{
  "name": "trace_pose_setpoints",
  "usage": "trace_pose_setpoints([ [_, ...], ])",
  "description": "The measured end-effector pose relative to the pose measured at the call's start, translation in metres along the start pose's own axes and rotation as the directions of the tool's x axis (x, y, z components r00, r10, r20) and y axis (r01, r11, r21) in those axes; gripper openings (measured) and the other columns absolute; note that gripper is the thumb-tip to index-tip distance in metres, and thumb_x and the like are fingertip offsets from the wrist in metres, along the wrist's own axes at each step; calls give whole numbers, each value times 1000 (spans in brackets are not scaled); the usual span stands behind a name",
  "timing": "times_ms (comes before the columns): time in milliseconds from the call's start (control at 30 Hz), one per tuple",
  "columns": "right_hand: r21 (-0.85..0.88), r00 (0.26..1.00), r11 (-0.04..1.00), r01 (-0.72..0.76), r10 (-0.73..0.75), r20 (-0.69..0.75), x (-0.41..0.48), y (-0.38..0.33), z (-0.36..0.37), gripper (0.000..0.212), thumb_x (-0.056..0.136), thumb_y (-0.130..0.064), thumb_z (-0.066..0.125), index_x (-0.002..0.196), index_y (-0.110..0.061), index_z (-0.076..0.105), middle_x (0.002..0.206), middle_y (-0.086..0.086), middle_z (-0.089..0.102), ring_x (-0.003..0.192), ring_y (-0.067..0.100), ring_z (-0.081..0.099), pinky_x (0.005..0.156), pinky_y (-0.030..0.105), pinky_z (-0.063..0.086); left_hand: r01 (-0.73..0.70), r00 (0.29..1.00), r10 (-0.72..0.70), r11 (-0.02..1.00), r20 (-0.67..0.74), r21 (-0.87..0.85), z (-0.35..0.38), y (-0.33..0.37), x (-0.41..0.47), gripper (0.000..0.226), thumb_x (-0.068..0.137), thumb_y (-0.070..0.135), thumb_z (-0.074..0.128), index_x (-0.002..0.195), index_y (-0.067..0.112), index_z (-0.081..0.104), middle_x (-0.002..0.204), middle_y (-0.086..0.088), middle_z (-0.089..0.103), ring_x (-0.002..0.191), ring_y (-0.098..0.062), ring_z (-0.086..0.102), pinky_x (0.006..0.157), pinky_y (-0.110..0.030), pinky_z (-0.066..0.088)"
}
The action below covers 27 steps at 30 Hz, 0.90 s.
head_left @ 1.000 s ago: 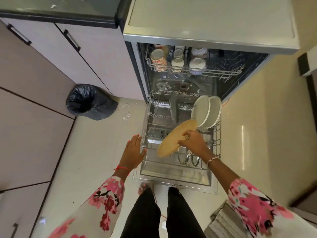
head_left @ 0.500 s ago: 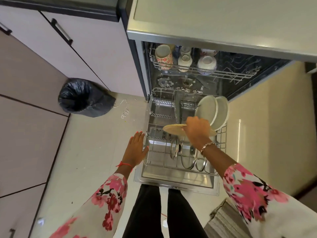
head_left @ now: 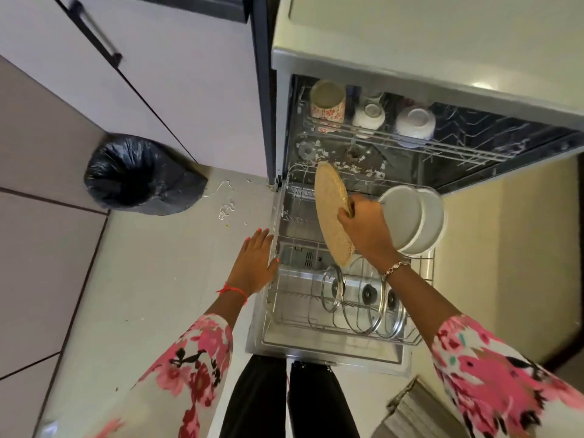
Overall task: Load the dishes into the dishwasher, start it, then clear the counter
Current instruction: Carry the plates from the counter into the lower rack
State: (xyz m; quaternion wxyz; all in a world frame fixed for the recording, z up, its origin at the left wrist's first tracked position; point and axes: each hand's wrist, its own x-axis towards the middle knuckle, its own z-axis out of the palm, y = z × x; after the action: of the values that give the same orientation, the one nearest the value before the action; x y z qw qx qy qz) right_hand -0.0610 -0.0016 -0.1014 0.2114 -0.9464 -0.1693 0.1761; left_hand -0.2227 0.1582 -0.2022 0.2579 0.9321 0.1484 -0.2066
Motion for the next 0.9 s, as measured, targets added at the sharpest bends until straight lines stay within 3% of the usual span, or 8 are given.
trace_pose_setpoints([
  [133, 80, 999, 997, -17, 19, -33, 29, 14, 39, 13, 91, -13, 53, 82, -5, 49, 60, -2, 43, 47, 5, 40, 37, 12, 30, -36, 999, 36, 999, 30, -3, 29, -16, 40, 59, 100, 31, 38, 150, 8, 15, 159, -9, 7, 148, -23, 1, 119, -33, 0],
  [300, 115, 994, 993, -36, 47, -96, 65, 47, 89, 14, 90, -8, 55, 78, -8, 48, 54, -8, 37, 45, 1, 38, 42, 5, 36, -62, 996, 59, 997, 72, 39, 75, -42, 90, 67, 100, 30, 39, 150, 9, 0, 159, -9, -10, 147, -22, -10, 121, -34, 0],
  [367, 137, 991, 989, -53, 69, -118, 79, 60, 103, 14, 90, -9, 56, 80, -8, 48, 56, -9, 38, 45, 1, 40, 40, 5, 36, -98, 995, 97, 994, 17, 51, 90, -50, 110, 71, 98, 24, 43, 149, 11, -5, 158, -10, -13, 147, -24, -10, 120, -34, 2],
  [433, 150, 988, 988, -47, 69, -142, 91, 70, 111, 17, 90, -9, 57, 78, -10, 46, 55, -6, 41, 45, 6, 43, 41, 10, 41, -129, 989, 133, 989, -63, 70, 101, -54, 127, 72, 96, 17, 44, 149, 11, -4, 158, -11, -12, 146, -25, -10, 120, -34, 4],
  [533, 134, 991, 991, -27, 44, -127, 108, 84, 122, 18, 90, -10, 57, 74, -7, 49, 61, 11, 51, 53, 24, 53, 53, 33, 50, -105, 988, 110, 993, -106, 56, 120, -57, 150, 70, 96, 9, 40, 150, 7, -4, 158, -12, -12, 146, -24, -9, 118, -28, 1],
  [667, 128, 985, 992, 15, 7, -175, 118, 98, 135, 19, 87, -7, 61, 72, -8, 49, 61, 15, 52, 52, 24, 50, 41, 9, 39, -55, 996, 63, 993, -70, 105, 147, -58, 170, 64, 98, 4, 30, 147, -2, -10, 156, -20, -14, 147, -27, -8, 121, -29, 3],
  [800, 165, 980, 986, 14, 20, -200, 125, 105, 140, 20, 86, -7, 62, 70, -3, 51, 62, 14, 52, 48, 14, 46, 43, 2, 39, -52, 997, 60, 988, -47, 147, 158, -58, 179, 64, 94, -7, 26, 145, -7, -13, 154, -26, -15, 146, -32, -7, 121, -31, 9],
  [900, 142, 971, 988, 55, -20, -237, 125, 103, 137, 21, 86, -7, 62, 69, -5, 50, 60, 10, 50, 46, 1, 41, 45, -1, 36, -52, 998, 56, 992, -30, 113, 156, -59, 179, 68, 92, -13, 28, 146, -5, -12, 156, -23, -14, 147, -27, 0, 117, -24, 22],
])
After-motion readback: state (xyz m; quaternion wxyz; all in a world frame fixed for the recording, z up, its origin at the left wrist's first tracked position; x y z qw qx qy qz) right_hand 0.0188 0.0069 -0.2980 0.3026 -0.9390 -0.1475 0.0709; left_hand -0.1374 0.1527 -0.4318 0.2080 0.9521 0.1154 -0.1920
